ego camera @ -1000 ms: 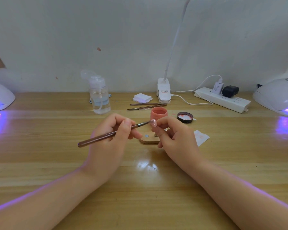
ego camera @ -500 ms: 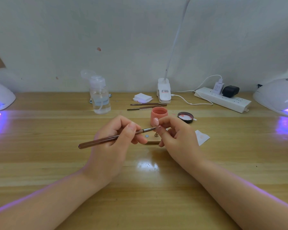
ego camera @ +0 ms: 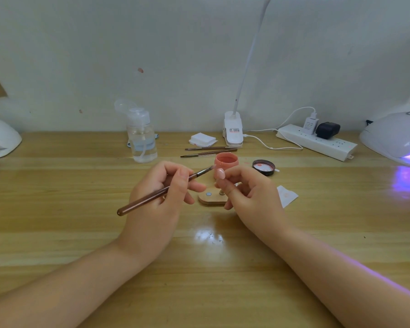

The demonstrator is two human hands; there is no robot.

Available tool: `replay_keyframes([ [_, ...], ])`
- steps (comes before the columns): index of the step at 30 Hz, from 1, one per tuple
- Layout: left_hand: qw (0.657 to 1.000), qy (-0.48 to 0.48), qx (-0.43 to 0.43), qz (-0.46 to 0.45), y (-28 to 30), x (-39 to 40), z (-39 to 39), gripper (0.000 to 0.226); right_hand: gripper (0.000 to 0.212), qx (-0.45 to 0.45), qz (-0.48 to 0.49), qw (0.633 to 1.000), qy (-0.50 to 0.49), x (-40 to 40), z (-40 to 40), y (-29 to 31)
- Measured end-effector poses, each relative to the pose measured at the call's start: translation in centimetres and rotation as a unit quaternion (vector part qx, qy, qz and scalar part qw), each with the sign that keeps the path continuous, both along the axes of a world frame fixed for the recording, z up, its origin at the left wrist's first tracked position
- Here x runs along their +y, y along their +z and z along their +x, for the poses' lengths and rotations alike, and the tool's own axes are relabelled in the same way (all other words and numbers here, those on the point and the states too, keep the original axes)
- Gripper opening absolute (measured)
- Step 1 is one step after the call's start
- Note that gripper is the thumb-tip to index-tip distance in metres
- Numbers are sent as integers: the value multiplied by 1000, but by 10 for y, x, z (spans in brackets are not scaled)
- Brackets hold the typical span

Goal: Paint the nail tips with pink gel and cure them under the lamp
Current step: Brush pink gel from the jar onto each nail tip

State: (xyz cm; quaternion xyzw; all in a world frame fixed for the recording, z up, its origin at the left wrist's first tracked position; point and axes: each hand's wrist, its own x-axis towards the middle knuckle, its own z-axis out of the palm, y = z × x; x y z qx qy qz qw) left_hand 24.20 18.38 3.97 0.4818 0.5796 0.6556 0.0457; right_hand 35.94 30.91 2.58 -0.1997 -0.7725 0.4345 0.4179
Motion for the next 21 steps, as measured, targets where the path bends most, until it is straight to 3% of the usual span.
replay_keyframes([
  [9, 997, -71, 20, 2, -2, -2, 2, 23, 4, -7, -11, 1000, -15, 2, 0, -2],
  [21, 1000, -4, 29, -5, 0, -2, -2, 23, 7, -10, -5, 1000, -15, 1, 0, 0],
])
